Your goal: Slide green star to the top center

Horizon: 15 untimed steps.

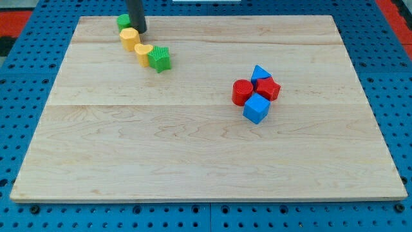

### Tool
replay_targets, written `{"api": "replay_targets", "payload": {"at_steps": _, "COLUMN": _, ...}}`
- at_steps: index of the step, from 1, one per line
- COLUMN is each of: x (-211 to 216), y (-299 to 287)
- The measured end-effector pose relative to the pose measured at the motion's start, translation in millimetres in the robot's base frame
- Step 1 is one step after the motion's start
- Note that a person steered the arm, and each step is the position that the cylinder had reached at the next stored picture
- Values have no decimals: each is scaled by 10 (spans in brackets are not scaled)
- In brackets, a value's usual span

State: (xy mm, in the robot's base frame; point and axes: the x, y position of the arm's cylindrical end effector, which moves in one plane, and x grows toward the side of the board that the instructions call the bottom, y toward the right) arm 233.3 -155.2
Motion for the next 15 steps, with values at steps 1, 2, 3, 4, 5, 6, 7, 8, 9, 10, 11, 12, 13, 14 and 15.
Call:
{"api": "replay_targets", "payload": {"at_steps": 1, "x": 0, "y": -110}}
{"api": "replay_targets", "payload": {"at_steps": 2, "x": 71, "y": 141}}
{"api": "replay_targets", "payload": {"at_steps": 3, "x": 72, "y": 221}}
{"api": "replay_targets", "payload": {"at_steps": 4, "x": 72, "y": 221}}
{"api": "replay_targets", "payload": {"at_steps": 5, "x": 72, "y": 266}}
{"api": "replay_targets", "payload": {"at_steps": 6, "x": 72, "y": 407}}
{"api": "replay_targets", "payload": {"at_steps": 7, "x": 72, "y": 408}}
{"api": "replay_targets", "payload": {"at_steps": 8, "x": 76, "y": 493}}
{"api": "replay_targets", "payload": {"at_steps": 9, "x": 78, "y": 771}}
{"api": "replay_targets", "payload": {"at_steps": 10, "x": 176, "y": 1047}}
{"api": "replay_targets", "payload": {"at_steps": 11, "x": 546, "y": 1070}}
{"api": "replay_targets", "payload": {"at_steps": 12, "x": 604, "y": 1271}}
{"api": "replay_targets", "payload": {"at_steps": 13, "x": 612, "y": 1389}}
{"api": "replay_targets", "payload": {"at_steps": 14, "x": 612, "y": 1456}}
{"api": "replay_targets", "payload": {"at_steps": 15, "x": 762, "y": 1442}}
